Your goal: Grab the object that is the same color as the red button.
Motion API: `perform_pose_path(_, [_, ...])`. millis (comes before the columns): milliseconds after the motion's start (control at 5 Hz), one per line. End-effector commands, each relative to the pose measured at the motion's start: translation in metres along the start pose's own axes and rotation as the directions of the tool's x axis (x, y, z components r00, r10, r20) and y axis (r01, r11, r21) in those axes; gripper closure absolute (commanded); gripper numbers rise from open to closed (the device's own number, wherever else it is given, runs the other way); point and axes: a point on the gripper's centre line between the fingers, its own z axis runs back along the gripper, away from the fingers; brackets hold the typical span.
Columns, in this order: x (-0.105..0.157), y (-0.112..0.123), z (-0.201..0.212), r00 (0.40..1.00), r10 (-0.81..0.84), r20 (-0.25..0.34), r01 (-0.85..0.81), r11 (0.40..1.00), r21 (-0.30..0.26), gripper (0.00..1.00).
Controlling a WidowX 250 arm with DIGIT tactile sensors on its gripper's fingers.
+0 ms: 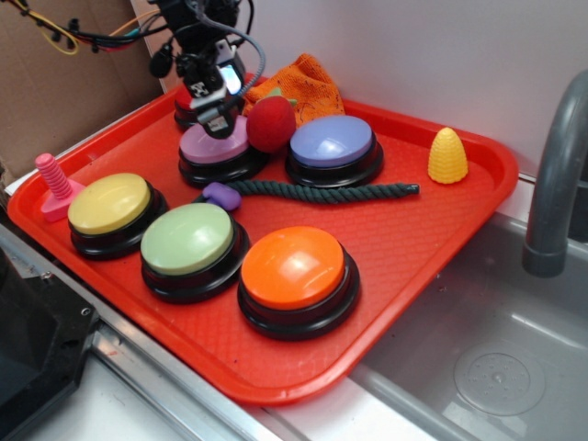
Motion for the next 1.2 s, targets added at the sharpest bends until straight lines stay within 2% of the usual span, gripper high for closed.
perform_pose_path(0, [0.033, 0.001, -0.012, 0.998, -0.062, 0.024, 0.062, 0.998, 0.014, 0.00])
perform_pose_path(400, [0.044, 0.001, -0.019, 0.996, -0.077, 0.052, 0.078, 0.997, -0.026, 0.00])
perform_pose_path(600, [0.046, 0.002, -0.023, 0.995, -0.075, 0.065, 0.077, 0.997, -0.031, 1.00])
perform_pose_path(1000, [0.046, 0.004, -0.024, 0.999, -0.026, 0.048, 0.027, 0.999, -0.024, 1.00])
